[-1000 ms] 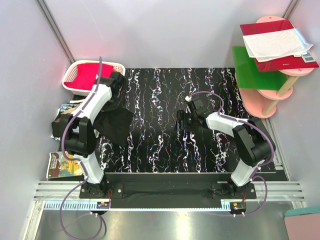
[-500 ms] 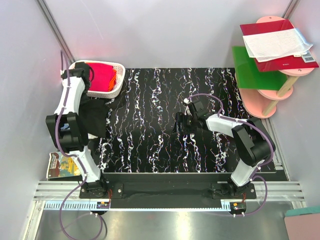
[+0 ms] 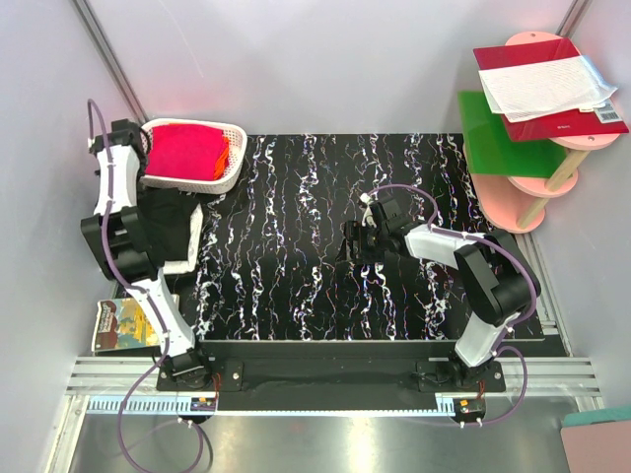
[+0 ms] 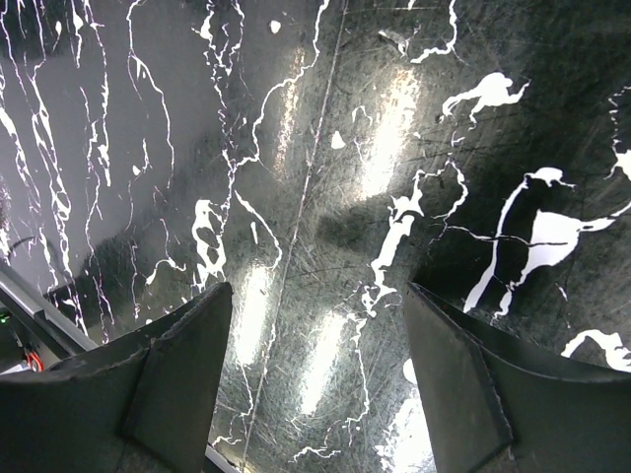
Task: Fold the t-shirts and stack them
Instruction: Put the neatly folded tshirt into the corner of the board with the left arm
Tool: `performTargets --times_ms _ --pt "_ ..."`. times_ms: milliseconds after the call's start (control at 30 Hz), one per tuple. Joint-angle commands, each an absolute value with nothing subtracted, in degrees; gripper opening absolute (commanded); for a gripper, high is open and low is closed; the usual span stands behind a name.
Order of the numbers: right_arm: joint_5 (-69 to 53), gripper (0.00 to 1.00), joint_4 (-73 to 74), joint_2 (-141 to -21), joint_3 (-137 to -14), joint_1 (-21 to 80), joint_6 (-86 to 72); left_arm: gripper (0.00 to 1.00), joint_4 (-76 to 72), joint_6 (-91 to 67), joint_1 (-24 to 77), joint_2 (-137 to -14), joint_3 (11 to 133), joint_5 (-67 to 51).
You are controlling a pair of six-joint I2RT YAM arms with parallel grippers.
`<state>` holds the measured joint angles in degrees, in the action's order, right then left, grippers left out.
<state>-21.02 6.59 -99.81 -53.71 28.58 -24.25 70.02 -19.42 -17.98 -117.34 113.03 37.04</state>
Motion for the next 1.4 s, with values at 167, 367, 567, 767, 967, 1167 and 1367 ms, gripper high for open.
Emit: performTargets --times_ms 167,367,567,767,967,1167,1367 --pt "-21.53 0.78 8.09 -102.74 -53.96 28.65 -24.43 0.08 68.55 -17.4 -23.12 -121.46 116.89 43.24" --pt "-21.36 0.78 8.17 -103.1 -54.05 28.65 -24.7 0.99 71.54 -19.07 -22.94 -122.87 120.06 37.54" --pt "-21.09 0.78 8.17 -103.62 -54.23 28.65 -25.05 0.99 70.32 -20.21 -18.82 -115.68 116.73 32.53" --pt "-20.92 0.78 8.09 -104.15 -54.67 28.65 -25.4 0.95 63.46 -20.73 -13.01 -106.53 105.74 24.61" --pt "-20.83 0.78 8.09 -103.36 -54.58 28.65 -25.14 0.0 61.61 -25.48 -13.01 -106.08 98.97 25.13" --pt "-20.92 0.78 8.17 -102.83 -53.79 28.65 -25.14 0.0 61.7 -27.77 -13.01 -114.68 102.48 24.0" --pt "-20.39 0.78 8.17 -102.13 -53.52 28.74 -24.96 0.0 61.96 -25.49 -10.12 -124.26 107.4 17.76"
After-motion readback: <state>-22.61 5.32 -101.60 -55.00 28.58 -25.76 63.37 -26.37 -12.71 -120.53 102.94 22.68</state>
